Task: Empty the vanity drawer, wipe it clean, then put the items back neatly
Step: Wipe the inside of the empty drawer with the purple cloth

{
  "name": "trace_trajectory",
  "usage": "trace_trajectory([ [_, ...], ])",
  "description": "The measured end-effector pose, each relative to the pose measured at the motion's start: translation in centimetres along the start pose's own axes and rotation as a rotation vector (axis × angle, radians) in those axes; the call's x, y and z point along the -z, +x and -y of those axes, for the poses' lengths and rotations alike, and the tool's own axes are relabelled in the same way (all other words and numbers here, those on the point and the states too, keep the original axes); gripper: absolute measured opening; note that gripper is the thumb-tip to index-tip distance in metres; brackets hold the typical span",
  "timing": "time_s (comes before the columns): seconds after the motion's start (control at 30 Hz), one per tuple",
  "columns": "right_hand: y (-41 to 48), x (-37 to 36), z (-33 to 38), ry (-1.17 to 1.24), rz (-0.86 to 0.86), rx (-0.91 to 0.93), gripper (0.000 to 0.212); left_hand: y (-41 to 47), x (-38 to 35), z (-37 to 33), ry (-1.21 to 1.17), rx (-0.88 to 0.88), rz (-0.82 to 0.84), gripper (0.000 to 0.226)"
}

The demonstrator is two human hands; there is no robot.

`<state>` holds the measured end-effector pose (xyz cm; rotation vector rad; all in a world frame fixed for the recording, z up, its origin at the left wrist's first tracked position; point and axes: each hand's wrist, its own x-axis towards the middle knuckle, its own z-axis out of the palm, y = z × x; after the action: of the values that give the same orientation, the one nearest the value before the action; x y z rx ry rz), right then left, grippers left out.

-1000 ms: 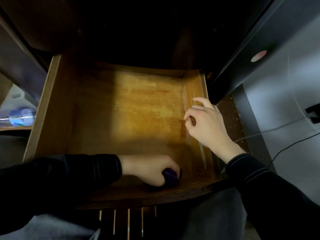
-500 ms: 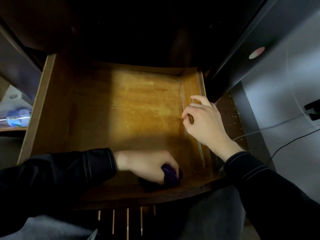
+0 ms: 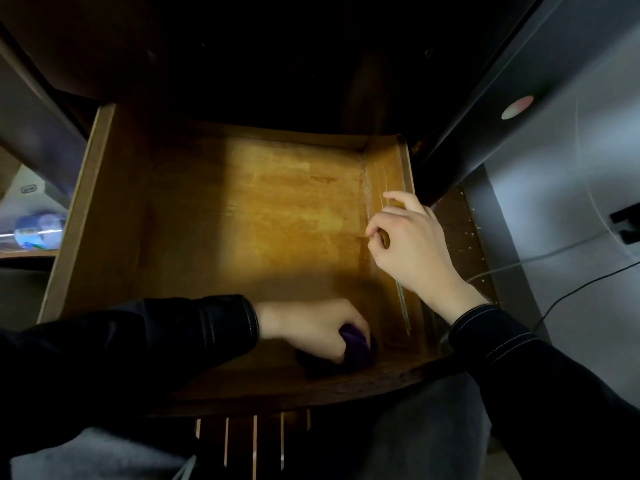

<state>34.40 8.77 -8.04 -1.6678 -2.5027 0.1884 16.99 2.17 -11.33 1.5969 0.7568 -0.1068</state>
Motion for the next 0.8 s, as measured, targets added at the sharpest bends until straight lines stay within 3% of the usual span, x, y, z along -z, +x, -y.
trace_trajectory([
  [0.13,0.0,0.1,0.1,0.004,-0.003,-0.002,0.012,1.5,-1.1,-0.3,0.081,0.145,0.021,0.036],
  [0.33,0.0,-0.1,-0.1,0.006,-0.018,0.007,0.011,-0.6,0.5,-1.2,-0.011,-0.033,0.045,0.038],
  [0.53,0.0,-0.1,0.1,0.001,-0.016,0.001,0.012,0.1,1.7,-1.4,-0.052,0.198,0.218,0.032],
  [0.63,0.0,-0.1,0.0,0.003,-0.013,0.001,0.012,-0.3,2.1,-1.1,-0.012,0.113,0.249,0.028],
  [0.8,0.0,-0.1,0.1,0.008,-0.017,0.002,0.011,0.2,0.6,-0.7,-0.016,-0.004,0.097,0.021],
])
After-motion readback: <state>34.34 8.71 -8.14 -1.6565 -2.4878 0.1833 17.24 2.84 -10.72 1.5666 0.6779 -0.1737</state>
